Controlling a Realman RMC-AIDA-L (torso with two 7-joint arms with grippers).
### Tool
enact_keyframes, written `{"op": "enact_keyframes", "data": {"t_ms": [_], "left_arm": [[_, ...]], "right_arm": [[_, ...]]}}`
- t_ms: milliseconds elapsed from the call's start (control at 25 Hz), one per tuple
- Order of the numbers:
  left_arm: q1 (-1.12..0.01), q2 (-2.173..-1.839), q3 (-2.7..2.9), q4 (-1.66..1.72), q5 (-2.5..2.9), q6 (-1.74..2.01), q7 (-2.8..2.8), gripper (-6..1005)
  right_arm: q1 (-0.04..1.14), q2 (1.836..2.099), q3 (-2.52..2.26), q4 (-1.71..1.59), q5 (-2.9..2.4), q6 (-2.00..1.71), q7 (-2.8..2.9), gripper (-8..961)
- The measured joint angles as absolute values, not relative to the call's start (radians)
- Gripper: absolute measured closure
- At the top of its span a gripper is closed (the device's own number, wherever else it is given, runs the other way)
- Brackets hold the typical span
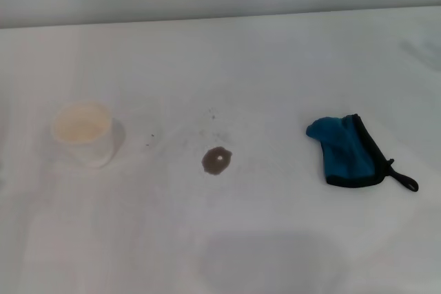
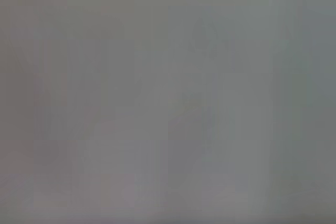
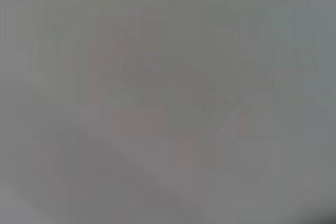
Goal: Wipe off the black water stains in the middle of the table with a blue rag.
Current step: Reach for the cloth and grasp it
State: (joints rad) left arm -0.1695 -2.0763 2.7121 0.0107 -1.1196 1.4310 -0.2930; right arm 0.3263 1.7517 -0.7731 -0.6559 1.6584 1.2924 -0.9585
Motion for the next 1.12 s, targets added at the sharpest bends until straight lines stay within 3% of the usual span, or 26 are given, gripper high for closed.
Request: {"op": "enact_keyframes", "data": {"t_ms": [160, 240, 440, 480, 600, 1120], "left_arm": [[-0.178, -2.077, 2.712, 0.011, -1.166, 1.431, -0.293, 116], [-0.186, -2.076, 2.712, 0.011, -1.171, 1.437, -0.293, 116], [-0.197, -2.073, 2.712, 0.01, -1.183, 1.459, -0.293, 116], [-0.2, -2.073, 2.712, 0.01, -1.194, 1.466, -0.293, 116], [-0.206, -2.073, 2.712, 0.009, -1.202, 1.47, -0.293, 116], [-0.225, -2.073, 2.712, 0.008, -1.232, 1.501, -0.29, 117]], "right_arm": [[0.394, 1.705, -0.769, -0.72, 1.499, 1.433, -0.81, 84], [0.433, 1.695, -0.769, -0.743, 1.442, 1.515, -0.767, 84], [0.512, 1.707, -0.771, -0.857, 1.282, 1.655, -0.668, 84], [0.532, 1.727, -0.78, -0.939, 1.19, 1.682, -0.613, 84], [0.555, 1.75, -0.788, -1.022, 1.067, 1.712, -0.569, 84], [0.683, 1.974, -0.941, -1.256, 0.407, 1.793, -0.476, 84]]}}
